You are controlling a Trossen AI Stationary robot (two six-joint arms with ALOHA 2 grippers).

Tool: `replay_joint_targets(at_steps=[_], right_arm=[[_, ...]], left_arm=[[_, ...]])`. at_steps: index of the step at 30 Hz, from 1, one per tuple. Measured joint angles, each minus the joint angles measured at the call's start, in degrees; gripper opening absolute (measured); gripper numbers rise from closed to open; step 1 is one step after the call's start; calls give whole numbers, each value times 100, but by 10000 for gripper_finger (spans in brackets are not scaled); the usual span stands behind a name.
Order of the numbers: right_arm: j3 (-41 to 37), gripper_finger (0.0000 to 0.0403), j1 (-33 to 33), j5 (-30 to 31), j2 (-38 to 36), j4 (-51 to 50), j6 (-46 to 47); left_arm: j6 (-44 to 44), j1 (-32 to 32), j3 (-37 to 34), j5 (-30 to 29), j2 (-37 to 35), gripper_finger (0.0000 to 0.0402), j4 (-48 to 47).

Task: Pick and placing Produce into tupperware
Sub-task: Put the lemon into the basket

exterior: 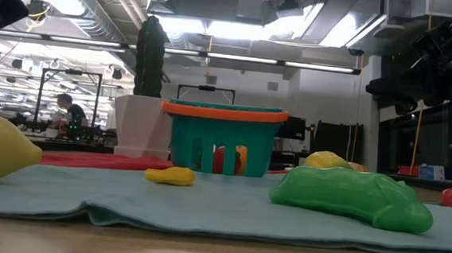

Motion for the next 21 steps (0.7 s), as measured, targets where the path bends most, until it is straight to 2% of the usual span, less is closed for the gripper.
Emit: replay_joint_targets(at_steps=[4, 8, 12, 21], right_arm=[[0, 73, 0, 0, 1, 2, 0], [0, 73, 0, 0, 1, 2, 53], [0, 73, 0, 0, 1, 0, 151], [0, 73, 0, 0, 1, -101, 144]], left_arm=[[176, 154, 0, 386, -2, 270, 379], [380, 275, 148, 460, 42, 270, 447], [419, 435, 533, 491, 234, 270, -192], [-269, 844, 1373, 1047, 799, 270, -1339]])
